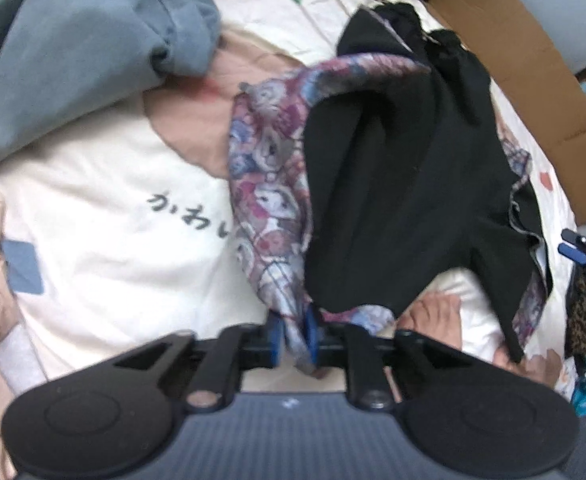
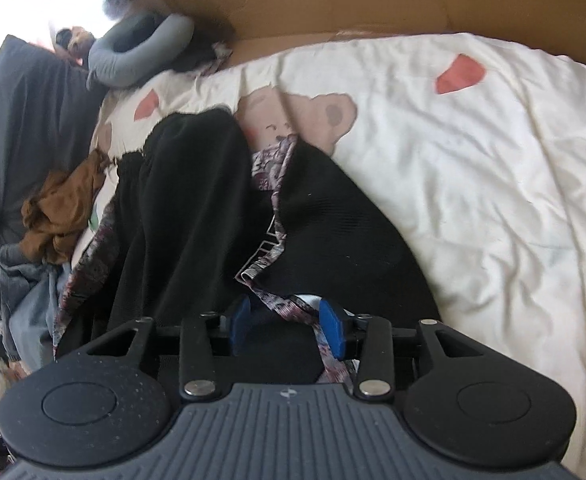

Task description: Fold clothes

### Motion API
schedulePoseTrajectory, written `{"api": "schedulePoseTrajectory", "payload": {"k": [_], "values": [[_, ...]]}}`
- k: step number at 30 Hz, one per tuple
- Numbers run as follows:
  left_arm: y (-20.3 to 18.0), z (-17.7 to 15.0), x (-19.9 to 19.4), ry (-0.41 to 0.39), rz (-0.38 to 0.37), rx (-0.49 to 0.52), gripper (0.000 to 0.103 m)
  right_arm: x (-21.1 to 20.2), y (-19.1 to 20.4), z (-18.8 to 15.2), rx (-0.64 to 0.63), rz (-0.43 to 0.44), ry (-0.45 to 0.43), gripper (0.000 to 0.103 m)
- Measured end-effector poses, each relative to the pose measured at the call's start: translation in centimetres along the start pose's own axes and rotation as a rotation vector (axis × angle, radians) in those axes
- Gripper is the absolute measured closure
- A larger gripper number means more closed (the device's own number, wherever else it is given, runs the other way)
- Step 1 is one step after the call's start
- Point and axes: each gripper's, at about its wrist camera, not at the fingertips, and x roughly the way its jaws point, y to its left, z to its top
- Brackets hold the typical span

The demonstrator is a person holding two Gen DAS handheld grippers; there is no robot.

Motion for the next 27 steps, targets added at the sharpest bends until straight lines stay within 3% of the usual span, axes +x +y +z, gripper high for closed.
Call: {"api": "schedulePoseTrajectory", "payload": {"k": [2,10,13,14,27], "values": [[-0.1,0.3,-0.6,-0.009,0.041,0.008,0.071,0.7,0.3,0.4,-0.006,0.004,0.007,0.057],[0.6,4.6,-0.9,-0.088,0.065,0.032,0.065,3.2,0.2,1.0,0.008,0.015,0.024,0.056],[0.0,6.2,-0.8,-0.111,0.062,0.066,0.046,4.0,0.3,1.0,0.006,0.017,0.032,0.055],[-0.3,6.7,-0.7,-0.117,0.059,0.083,0.044,4.3,0.4,1.1,0.004,0.018,0.036,0.053],[-4.2,13.7,3.2,-0.187,0.046,0.217,0.04,9.1,0.9,2.2,-0.019,0.006,0.077,0.047]]}}
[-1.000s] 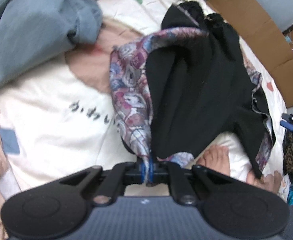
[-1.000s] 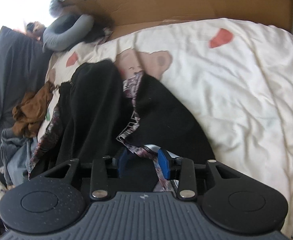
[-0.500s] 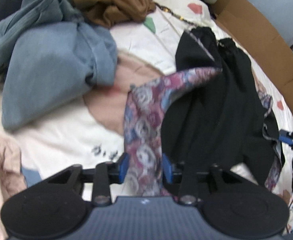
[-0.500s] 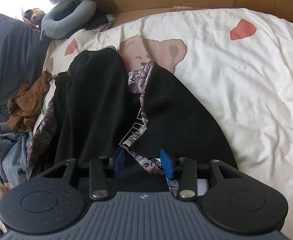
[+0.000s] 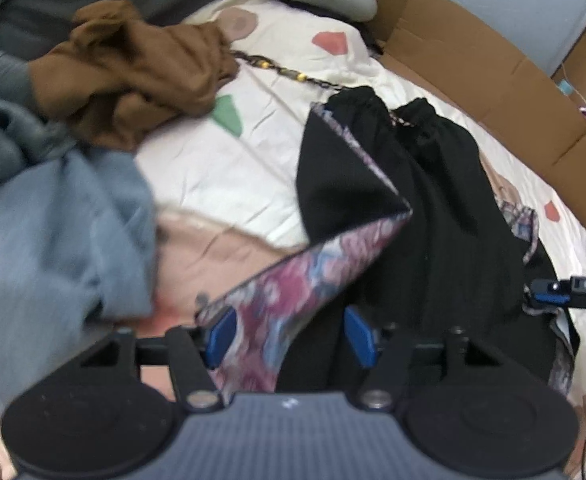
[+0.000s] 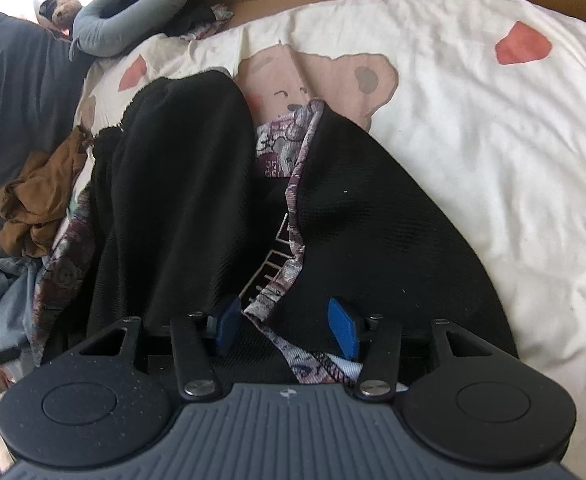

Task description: Fold clothes

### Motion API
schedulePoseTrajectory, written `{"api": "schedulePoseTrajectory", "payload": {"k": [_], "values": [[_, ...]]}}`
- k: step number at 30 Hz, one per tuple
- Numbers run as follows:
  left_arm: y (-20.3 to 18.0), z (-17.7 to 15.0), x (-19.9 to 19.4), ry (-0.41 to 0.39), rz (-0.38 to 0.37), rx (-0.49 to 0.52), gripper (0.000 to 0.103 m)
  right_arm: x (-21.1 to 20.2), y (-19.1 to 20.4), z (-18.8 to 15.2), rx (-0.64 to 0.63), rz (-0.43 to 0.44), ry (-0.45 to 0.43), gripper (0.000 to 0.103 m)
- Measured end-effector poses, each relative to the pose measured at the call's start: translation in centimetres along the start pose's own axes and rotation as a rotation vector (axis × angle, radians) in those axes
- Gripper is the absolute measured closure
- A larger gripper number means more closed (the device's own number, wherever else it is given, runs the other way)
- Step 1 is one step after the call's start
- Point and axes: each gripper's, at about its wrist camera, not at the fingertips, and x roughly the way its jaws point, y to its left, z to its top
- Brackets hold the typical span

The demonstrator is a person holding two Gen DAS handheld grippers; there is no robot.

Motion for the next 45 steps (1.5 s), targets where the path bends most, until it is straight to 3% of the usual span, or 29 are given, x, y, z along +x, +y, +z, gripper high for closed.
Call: {"api": "schedulePoseTrajectory", "payload": {"k": [10,15,17,20,22,31,33,36,38,45], "values": [[-2.4,4.0,3.4,-0.044,-0.021,0.096,0.039,2.6,0.3,0.3,-0.034,-0.018,-0.008,0.052],[-3.4,5.2,4.7,-0.058,-0.034,0.107,0.034,2.6,0.1,0.1,-0.039,-0.054,-0.017,0.078],[-3.6,5.5,5.4,-0.034,-0.051,0.102,0.027,2.6,-0.3,0.2,-0.03,-0.048,-0.011,0.09],[-4.0,5.6,6.3,-0.01,-0.059,0.119,0.027,2.3,-0.6,0.5,-0.01,-0.034,-0.002,0.098],[-4.4,5.6,6.6,-0.017,-0.042,0.144,0.026,2.0,-0.2,0.4,-0.027,-0.035,-0.001,0.099],[-6.4,5.7,6.0,-0.004,-0.148,0.187,0.018,-1.6,-0.9,-0.1,-0.031,-0.046,-0.038,0.1],[-6.9,5.4,6.4,0.01,-0.112,0.231,0.018,-2.9,-1.7,-0.2,-0.02,-0.064,-0.055,0.1],[-6.7,5.0,7.2,0.032,-0.072,0.231,0.024,-4.8,-3.1,-0.2,-0.007,-0.102,-0.084,0.1],[-6.1,4.8,7.6,0.048,-0.078,0.199,0.037,-6.0,-4.1,-0.3,0.001,-0.131,-0.103,0.101],[-5.5,4.1,7.7,0.076,-0.05,0.205,0.064,-9.3,-8.0,-0.4,0.059,-0.221,-0.145,0.101]]}}
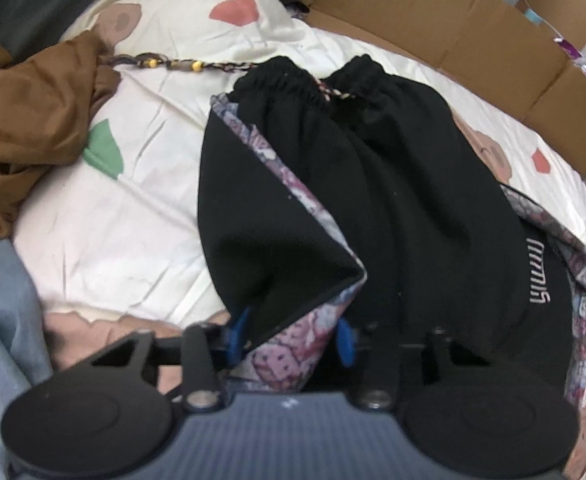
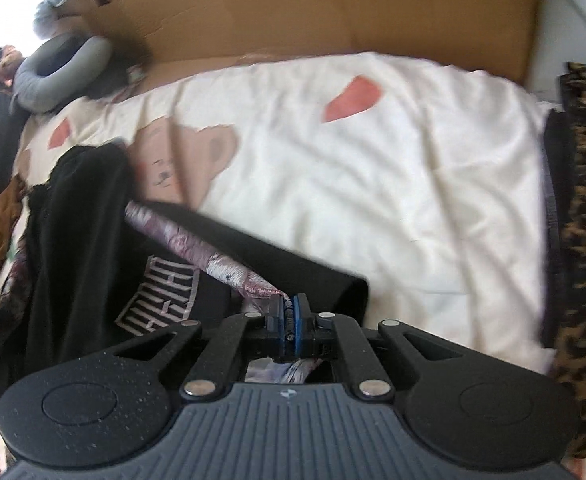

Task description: Fold clothes

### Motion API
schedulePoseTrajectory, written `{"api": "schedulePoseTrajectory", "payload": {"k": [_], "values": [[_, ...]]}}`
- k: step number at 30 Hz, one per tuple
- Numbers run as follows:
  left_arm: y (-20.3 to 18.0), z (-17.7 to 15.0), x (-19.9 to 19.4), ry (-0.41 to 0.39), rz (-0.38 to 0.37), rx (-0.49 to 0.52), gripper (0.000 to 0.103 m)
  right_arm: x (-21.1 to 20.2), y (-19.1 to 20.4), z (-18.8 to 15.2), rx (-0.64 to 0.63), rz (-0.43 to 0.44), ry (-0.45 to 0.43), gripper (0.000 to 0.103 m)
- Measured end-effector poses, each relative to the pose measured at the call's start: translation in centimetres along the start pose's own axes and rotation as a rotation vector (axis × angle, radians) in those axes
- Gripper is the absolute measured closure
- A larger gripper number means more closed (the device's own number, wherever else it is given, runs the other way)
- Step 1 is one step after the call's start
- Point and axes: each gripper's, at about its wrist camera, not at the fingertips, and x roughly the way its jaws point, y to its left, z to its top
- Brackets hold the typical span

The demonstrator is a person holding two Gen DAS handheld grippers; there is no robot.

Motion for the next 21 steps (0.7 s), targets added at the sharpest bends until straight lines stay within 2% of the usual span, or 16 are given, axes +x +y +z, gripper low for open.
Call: {"api": "schedulePoseTrajectory", "payload": {"k": [2,5,8,13,21], "values": [[0.1,0.0,-0.1,0.007,-0.002,-0.001,0.079,-0.5,-0.6,0.1,0.004,-0.017,-0.011,0.101],[0.2,-0.1,-0.6,0.003,-0.001,-0.001,0.092,-1.2,-1.1,0.0,-0.018,-0.06,-0.023,0.101],[0.2,-0.1,-1.4,-0.012,0.009,0.002,0.095,-2.2,-2.2,-0.2,-0.021,-0.12,-0.043,0.102],[0.9,-0.2,-2.5,-0.034,0.008,-0.048,0.096,-4.3,-5.3,-1.0,0.047,-0.179,-0.059,0.102],[1.9,-0.2,-3.6,-0.053,0.02,-0.095,0.098,-7.9,-8.3,-3.5,0.094,-0.239,-0.068,0.102]]}}
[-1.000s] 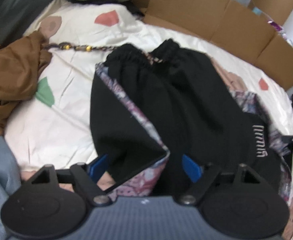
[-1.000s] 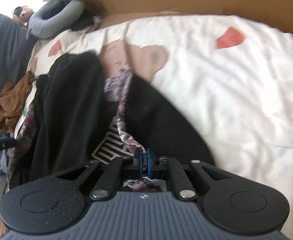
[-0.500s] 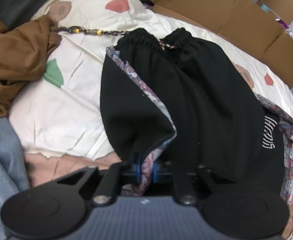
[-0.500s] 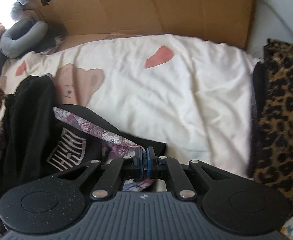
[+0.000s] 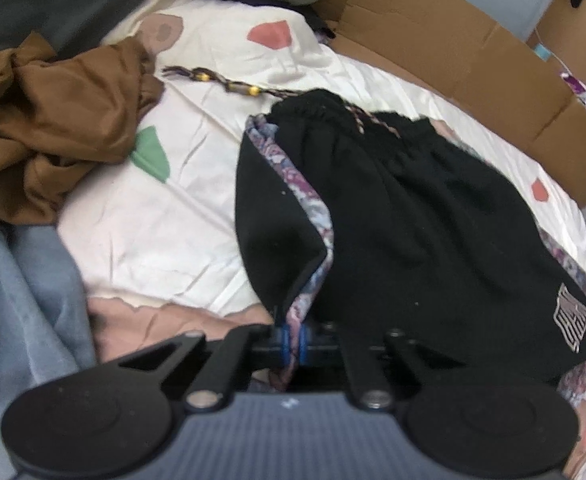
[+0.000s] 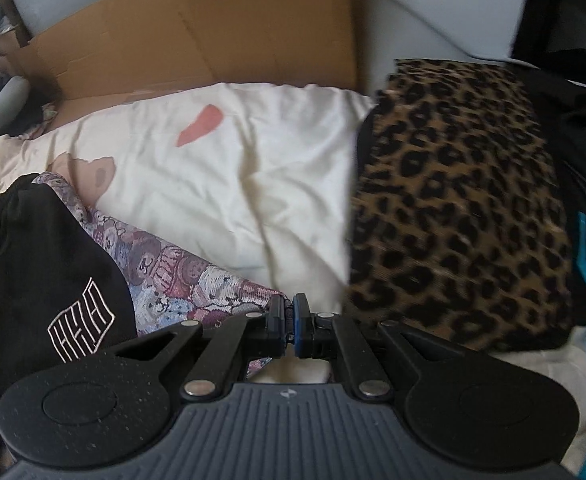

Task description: Fold clothes

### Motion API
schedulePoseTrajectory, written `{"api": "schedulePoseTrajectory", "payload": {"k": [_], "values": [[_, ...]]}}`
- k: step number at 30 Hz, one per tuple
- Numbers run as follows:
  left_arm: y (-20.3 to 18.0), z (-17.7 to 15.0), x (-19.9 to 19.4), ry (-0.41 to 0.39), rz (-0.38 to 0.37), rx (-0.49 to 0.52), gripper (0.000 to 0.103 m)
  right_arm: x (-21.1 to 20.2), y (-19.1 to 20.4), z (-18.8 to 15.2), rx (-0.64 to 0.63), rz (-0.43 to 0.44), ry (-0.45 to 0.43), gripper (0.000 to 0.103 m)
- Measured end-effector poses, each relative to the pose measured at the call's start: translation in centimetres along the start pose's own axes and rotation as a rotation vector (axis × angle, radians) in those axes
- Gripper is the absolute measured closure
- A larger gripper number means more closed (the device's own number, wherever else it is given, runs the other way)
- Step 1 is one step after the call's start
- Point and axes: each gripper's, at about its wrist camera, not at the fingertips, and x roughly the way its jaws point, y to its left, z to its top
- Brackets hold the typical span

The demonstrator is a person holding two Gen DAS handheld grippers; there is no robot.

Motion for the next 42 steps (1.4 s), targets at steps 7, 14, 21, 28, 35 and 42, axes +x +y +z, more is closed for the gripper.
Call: {"api": "schedulePoseTrajectory", "payload": {"k": [7,14,21,28,35,42], "values": [[1.0,0.5,-1.5,-0.03,0.016,-0.039,0.099,-2.7,-1.8,-1.7,0.042,-0.023,-0.011,0.102],[2.8,-0.5,-2.5,-0.03,0.05,-0.086,0.099,-4.8,-3.9,-2.9,0.108,-0.05,-0.013,0.102],[3.6,-1.5,-3.8,-0.013,0.041,-0.109,0.099,-7.2,-6.3,-4.0,0.156,-0.152,-0.033,0.103],[3.9,-2.4,-4.7,0.012,0.068,-0.09,0.099,-8.3,-10.6,-5.5,0.281,-0.128,-0.014,0.103],[5.2,-3.9,-5.8,0.04,0.105,-0.095,0.099,-6.3,-7.8,-5.0,0.263,0.01,-0.016,0.098],[6.7,-5.3,-6.3,0.062,0.151,-0.114,0.099,-0.8,-2.2,-3.4,0.109,0.15,0.042,0.056]]}}
